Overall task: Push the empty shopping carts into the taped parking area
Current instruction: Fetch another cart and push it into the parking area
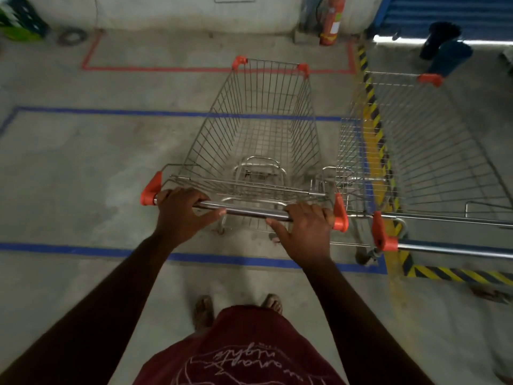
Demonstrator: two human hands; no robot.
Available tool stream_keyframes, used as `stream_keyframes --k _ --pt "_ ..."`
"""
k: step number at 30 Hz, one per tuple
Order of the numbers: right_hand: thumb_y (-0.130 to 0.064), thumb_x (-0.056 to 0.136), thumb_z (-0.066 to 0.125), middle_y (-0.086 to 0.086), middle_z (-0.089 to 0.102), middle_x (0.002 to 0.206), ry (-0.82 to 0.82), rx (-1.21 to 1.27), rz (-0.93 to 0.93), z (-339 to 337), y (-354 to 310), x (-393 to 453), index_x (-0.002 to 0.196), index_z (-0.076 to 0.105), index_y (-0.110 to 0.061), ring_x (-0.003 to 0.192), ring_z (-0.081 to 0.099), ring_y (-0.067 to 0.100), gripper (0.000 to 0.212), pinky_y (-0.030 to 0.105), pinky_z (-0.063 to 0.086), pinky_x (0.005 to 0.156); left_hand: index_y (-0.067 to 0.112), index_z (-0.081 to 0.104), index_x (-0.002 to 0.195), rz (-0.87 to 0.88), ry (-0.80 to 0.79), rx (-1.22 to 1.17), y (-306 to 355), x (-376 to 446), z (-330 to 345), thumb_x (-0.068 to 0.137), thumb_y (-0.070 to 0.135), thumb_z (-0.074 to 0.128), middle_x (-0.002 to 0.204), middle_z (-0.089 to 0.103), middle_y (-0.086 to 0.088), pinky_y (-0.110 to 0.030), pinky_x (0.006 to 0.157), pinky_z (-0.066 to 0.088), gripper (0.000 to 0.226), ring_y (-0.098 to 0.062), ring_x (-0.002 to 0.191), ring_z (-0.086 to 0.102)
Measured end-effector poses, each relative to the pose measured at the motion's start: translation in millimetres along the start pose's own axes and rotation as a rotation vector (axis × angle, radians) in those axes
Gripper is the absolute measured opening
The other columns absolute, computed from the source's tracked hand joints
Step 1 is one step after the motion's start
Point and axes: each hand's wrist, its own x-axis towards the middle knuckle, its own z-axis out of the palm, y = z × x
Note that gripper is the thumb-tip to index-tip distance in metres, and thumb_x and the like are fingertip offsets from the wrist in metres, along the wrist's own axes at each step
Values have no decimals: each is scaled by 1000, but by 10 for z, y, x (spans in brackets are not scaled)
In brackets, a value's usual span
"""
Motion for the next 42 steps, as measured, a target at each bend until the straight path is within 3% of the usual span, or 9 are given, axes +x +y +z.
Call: stream_keyframes --k 6,18,42 --pt "-70 90 63 -4 70 92 43 37 -10 -11 103 -158 97 72 -23 88 65 25 49 45 41 91 25 71 83 19 40 34 113 -152 52 74 81 62 79 66 14 -46 91 44 57 -14 79 61" --pt "-69 88 67 -8 67 89 56 49 -3 -90 346 -275 96 71 -25 85 61 19 45 45 39 93 27 70 83 -18 52 42 368 -273 176 73 82 60 78 63 15 -43 90 40 57 -13 81 60" --pt "-71 88 66 -9 67 91 66 56 -40 -214 589 -372 97 72 -26 88 60 17 46 43 37 91 26 72 89 -23 63 44 637 -471 279 77 82 58 83 66 12 -47 90 43 59 -16 83 62"
